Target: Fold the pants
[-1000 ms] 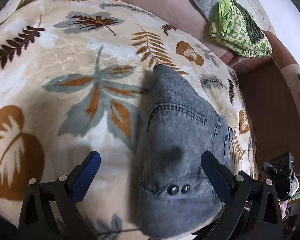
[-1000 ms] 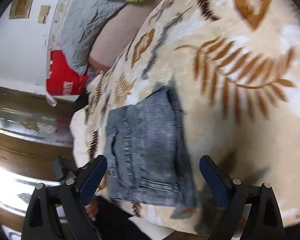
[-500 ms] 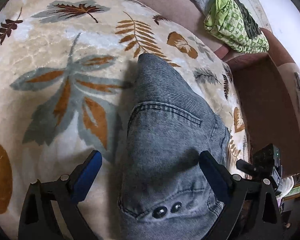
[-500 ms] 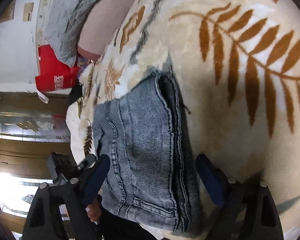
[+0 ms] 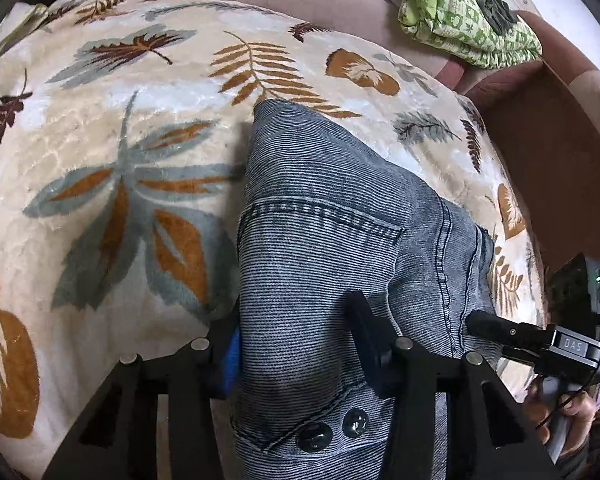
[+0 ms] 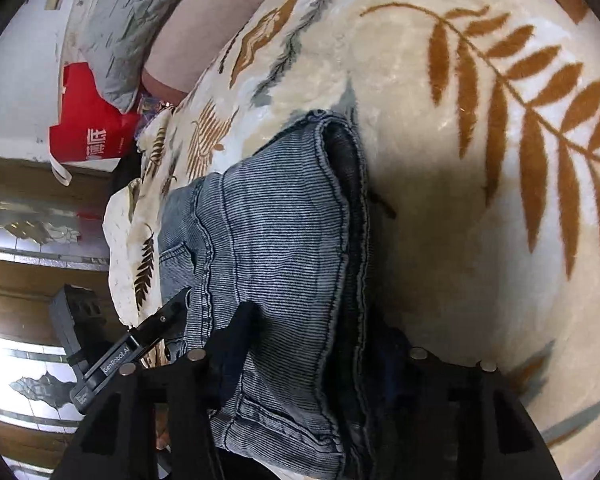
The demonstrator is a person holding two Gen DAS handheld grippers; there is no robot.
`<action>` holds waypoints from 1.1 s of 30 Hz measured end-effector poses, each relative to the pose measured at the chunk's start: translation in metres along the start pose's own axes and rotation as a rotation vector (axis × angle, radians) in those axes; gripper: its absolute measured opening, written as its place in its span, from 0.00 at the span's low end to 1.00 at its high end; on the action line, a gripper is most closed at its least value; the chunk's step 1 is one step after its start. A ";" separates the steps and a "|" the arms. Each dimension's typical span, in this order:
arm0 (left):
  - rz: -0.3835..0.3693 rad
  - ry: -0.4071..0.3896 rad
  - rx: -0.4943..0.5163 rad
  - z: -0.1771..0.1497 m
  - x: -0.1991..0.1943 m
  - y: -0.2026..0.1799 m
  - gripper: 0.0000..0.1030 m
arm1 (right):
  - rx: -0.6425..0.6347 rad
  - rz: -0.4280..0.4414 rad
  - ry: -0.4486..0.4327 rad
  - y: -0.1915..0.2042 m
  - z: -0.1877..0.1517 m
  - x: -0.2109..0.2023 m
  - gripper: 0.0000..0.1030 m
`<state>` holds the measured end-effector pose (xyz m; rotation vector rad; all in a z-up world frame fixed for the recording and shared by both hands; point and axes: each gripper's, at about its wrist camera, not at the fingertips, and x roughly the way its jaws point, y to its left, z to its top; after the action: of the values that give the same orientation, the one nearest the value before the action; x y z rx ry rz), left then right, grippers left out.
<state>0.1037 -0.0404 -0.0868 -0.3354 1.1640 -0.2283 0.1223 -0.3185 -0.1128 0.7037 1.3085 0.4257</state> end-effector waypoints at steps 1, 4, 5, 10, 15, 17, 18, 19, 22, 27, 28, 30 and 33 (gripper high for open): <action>0.009 -0.003 0.009 0.000 -0.001 -0.002 0.45 | -0.014 -0.007 -0.002 0.002 -0.001 0.000 0.53; 0.036 -0.016 0.041 -0.002 -0.004 -0.008 0.39 | -0.051 -0.043 -0.016 0.009 -0.006 -0.002 0.30; 0.047 -0.022 0.058 -0.003 -0.005 -0.011 0.37 | -0.060 -0.047 -0.025 0.013 -0.008 -0.004 0.27; 0.070 -0.039 0.097 -0.003 -0.012 -0.017 0.25 | -0.126 -0.068 -0.066 0.034 -0.017 -0.019 0.24; 0.084 -0.078 0.131 -0.007 -0.030 -0.024 0.21 | -0.191 -0.065 -0.100 0.056 -0.024 -0.037 0.23; 0.087 -0.102 0.139 -0.007 -0.040 -0.027 0.21 | -0.206 -0.061 -0.110 0.066 -0.026 -0.042 0.23; 0.085 -0.118 0.142 -0.005 -0.047 -0.027 0.21 | -0.217 -0.056 -0.121 0.072 -0.027 -0.046 0.23; 0.086 -0.135 0.147 -0.004 -0.054 -0.028 0.21 | -0.226 -0.052 -0.129 0.077 -0.028 -0.049 0.23; 0.094 -0.197 0.163 0.003 -0.080 -0.029 0.21 | -0.256 -0.028 -0.159 0.096 -0.027 -0.058 0.23; 0.115 -0.288 0.174 0.036 -0.118 -0.021 0.21 | -0.320 0.020 -0.193 0.137 -0.005 -0.063 0.23; 0.121 -0.300 0.173 0.045 -0.122 -0.017 0.21 | -0.330 0.028 -0.197 0.146 0.000 -0.060 0.23; 0.136 -0.322 0.159 0.064 -0.130 -0.009 0.21 | -0.355 0.046 -0.201 0.164 0.012 -0.054 0.23; 0.165 -0.353 0.155 0.085 -0.132 0.004 0.21 | -0.376 0.073 -0.204 0.187 0.034 -0.038 0.23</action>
<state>0.1321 0.0206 0.0556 -0.1339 0.8147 -0.1073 0.1653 -0.2160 0.0459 0.4650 0.9769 0.6234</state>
